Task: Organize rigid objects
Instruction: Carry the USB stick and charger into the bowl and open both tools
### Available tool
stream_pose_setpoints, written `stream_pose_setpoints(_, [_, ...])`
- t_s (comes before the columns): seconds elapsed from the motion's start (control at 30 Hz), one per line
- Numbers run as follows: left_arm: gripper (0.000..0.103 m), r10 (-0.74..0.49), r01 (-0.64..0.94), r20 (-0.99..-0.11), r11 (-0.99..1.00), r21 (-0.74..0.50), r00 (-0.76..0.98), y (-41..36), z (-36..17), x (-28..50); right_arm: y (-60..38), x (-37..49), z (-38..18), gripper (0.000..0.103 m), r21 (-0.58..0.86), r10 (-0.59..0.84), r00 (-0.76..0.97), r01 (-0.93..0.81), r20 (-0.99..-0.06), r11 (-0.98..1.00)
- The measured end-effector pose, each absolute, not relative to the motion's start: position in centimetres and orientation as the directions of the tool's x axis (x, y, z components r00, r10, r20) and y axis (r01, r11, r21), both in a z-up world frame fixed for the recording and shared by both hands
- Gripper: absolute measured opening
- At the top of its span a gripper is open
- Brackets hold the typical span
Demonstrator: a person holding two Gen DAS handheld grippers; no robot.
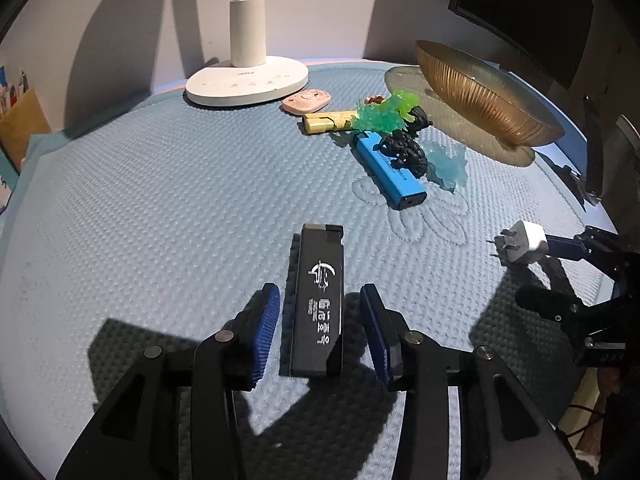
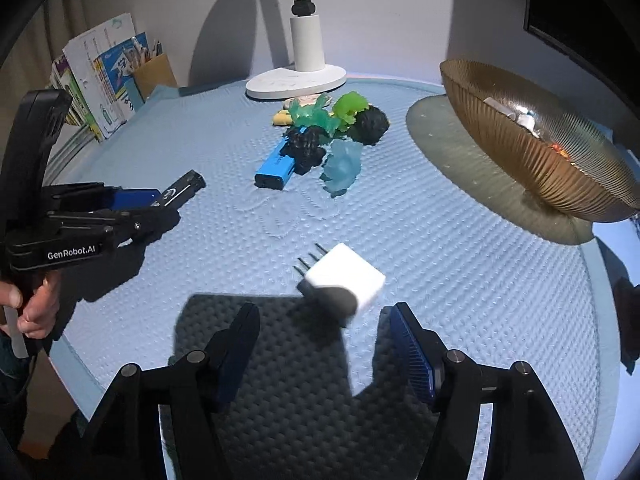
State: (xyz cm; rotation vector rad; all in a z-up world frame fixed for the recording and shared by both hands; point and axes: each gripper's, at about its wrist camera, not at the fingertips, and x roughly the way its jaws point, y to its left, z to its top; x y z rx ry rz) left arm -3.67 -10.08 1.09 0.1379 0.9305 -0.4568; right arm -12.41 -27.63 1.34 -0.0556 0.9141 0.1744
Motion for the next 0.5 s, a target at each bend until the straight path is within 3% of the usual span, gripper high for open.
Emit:
stream_pose_setpoints(0.17, [0.04, -0.283, 0.433, -0.789, 0.901, -0.024, 0.546, -11.0, 0.9, -3.6, -28.4, -11.0, 1.4, 0.065, -0.022, 0.066, 0.635, -0.129, -0.77, 0.991])
stream_pose_setpoints(0.27, [0.04, -0.291, 0.425, -0.781, 0.904, -0.036, 0.553, -10.8, 0.8, -3.5, -28.3, -10.9, 1.2, 0.053, -0.02, 0.081, 0.635, -0.15, -0.768, 0.988])
stream_pose_setpoints(0.33, [0.039, -0.289, 0.421, -0.777, 0.907, -0.034, 0.56, -10.9, 0.8, -3.6, -27.8, -11.2, 1.4, 0.037, -0.028, 0.093, 0.641, -0.176, -0.762, 0.984])
stream_pose_setpoints(0.43, [0.022, -0.269, 0.412, -0.767, 0.911, -0.007, 0.583, -11.3, 0.9, -4.0, -26.9, -12.0, 1.5, 0.037, 0.013, 0.144, 0.635, -0.206, -0.759, 0.978])
stream_pose_setpoints(0.5, [0.021, -0.267, 0.406, -0.768, 0.914, -0.01, 0.581, -11.6, 1.1, -4.0, -26.2, -12.4, 1.4, 0.037, 0.023, 0.154, 0.632, -0.211, -0.76, 0.977])
